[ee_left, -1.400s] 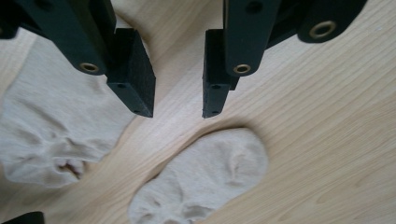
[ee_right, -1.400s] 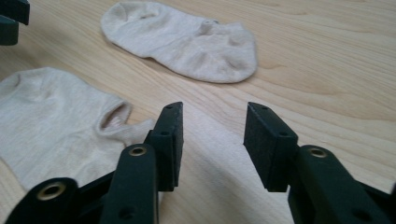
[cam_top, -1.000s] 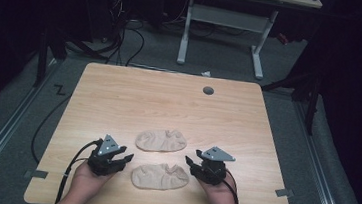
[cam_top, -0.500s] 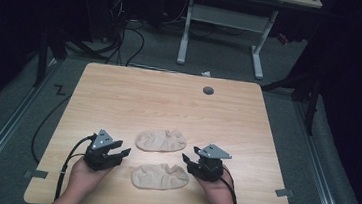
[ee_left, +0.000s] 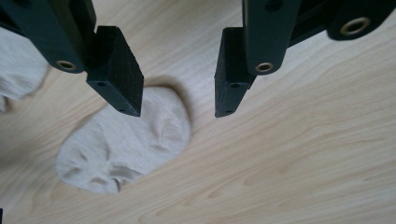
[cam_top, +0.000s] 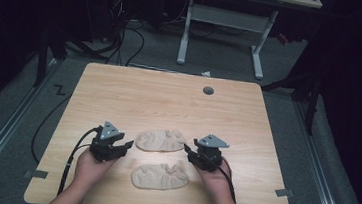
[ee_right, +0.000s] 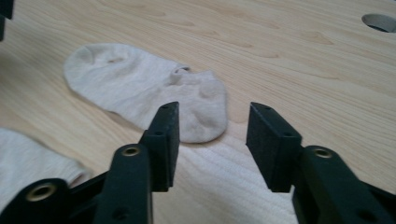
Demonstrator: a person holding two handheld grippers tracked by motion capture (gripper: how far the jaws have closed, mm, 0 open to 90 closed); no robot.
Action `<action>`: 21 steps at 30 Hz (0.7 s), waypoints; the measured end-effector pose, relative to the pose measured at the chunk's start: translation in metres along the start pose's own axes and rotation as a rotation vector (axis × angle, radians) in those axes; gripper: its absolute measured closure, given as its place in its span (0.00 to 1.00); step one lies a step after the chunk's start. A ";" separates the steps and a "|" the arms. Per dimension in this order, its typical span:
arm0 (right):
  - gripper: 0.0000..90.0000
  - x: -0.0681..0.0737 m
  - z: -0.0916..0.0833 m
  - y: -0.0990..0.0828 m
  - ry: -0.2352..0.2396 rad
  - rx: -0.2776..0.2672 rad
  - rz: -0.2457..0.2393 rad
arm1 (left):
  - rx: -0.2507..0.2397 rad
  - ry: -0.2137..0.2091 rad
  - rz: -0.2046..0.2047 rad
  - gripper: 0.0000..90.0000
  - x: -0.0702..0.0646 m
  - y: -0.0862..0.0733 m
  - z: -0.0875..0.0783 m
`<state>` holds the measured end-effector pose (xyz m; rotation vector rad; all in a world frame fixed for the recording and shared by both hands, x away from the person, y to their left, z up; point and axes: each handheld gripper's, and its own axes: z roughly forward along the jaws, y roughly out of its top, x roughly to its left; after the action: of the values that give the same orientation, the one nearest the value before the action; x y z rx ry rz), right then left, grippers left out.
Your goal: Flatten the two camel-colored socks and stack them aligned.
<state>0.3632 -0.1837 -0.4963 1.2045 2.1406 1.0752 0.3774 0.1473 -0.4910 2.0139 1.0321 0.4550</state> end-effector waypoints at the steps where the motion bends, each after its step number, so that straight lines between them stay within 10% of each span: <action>1: 0.66 -0.001 0.003 0.002 -0.008 0.007 -0.005 | 0.000 0.000 0.000 0.59 0.000 0.000 0.000; 21: 0.72 -0.006 0.053 0.014 0.034 0.091 0.026 | 0.037 -0.010 -0.038 0.64 -0.006 0.004 0.054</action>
<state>0.4106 -0.1631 -0.5161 1.2667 2.2271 1.0263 0.4092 0.1144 -0.5204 2.0237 1.0784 0.4075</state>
